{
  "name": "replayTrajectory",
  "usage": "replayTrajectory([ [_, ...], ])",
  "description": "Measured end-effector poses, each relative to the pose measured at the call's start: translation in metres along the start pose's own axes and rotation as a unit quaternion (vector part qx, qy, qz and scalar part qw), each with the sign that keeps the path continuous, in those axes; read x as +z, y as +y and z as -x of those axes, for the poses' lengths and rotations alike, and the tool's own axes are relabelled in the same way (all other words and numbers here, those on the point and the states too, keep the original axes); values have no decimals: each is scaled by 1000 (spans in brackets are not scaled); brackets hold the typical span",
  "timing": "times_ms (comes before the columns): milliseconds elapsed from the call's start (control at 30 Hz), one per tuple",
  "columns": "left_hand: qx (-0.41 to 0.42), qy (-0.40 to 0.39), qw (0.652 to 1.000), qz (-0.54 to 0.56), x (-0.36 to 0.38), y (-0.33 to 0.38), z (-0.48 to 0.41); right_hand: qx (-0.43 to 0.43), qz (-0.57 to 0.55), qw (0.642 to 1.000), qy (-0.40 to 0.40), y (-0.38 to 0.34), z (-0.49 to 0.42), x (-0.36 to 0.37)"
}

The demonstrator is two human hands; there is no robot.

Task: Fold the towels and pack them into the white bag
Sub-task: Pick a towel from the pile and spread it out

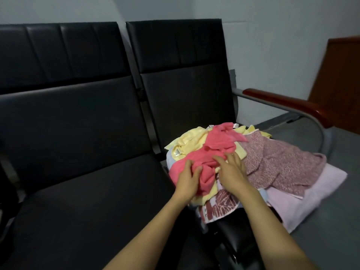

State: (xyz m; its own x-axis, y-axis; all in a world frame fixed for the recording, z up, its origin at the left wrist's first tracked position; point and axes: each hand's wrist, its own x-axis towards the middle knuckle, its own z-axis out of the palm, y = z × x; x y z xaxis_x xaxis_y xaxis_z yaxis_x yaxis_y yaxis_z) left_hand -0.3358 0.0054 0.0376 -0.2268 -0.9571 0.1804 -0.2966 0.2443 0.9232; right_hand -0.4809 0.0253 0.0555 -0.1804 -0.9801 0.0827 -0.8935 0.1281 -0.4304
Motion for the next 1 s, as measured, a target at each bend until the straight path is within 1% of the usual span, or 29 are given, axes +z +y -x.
replayTrajectory([
  [100,18,-27,990,136,-5,12,9,-11,-20,999,36,-5,4,-6],
  [167,-9,-40,971,236,-14,20,15,-12,-30,998,52,-6,4,-7],
  [233,-38,-26,945,324,-28,27,20,-18,-28,998,54,-5,2,-6],
  [300,-55,-2,930,364,-46,33,30,-33,-28,998,39,-7,0,-2],
  [333,-57,8,930,362,-56,33,36,-44,-37,998,29,-11,0,-1],
  [433,-55,61,948,309,-93,27,55,-107,-97,989,14,-41,9,1],
  [533,-62,179,944,269,-142,10,76,-194,-133,972,4,-89,28,13],
  [633,-104,275,937,188,-185,-8,107,-284,-197,938,-40,-140,53,35],
  [700,-153,315,930,110,-212,-26,131,-346,-224,906,-100,-171,73,48],
  [767,-210,338,917,23,-240,-46,154,-391,-203,875,-199,-195,92,60],
  [800,-244,337,909,-23,-253,-54,165,-399,-188,866,-237,-204,98,67],
  [833,-279,331,899,-71,-264,-63,174,-399,-168,866,-249,-210,101,73],
  [867,-313,325,884,-121,-273,-71,181,-395,-136,877,-238,-212,101,78],
  [933,-349,317,860,-194,-280,-77,193,-365,-28,908,-203,-210,93,83],
  [967,-355,304,856,-219,-280,-76,197,-334,35,919,-208,-205,86,86],
  [1000,-356,282,857,-243,-278,-76,200,-297,96,922,-231,-198,79,88],
])
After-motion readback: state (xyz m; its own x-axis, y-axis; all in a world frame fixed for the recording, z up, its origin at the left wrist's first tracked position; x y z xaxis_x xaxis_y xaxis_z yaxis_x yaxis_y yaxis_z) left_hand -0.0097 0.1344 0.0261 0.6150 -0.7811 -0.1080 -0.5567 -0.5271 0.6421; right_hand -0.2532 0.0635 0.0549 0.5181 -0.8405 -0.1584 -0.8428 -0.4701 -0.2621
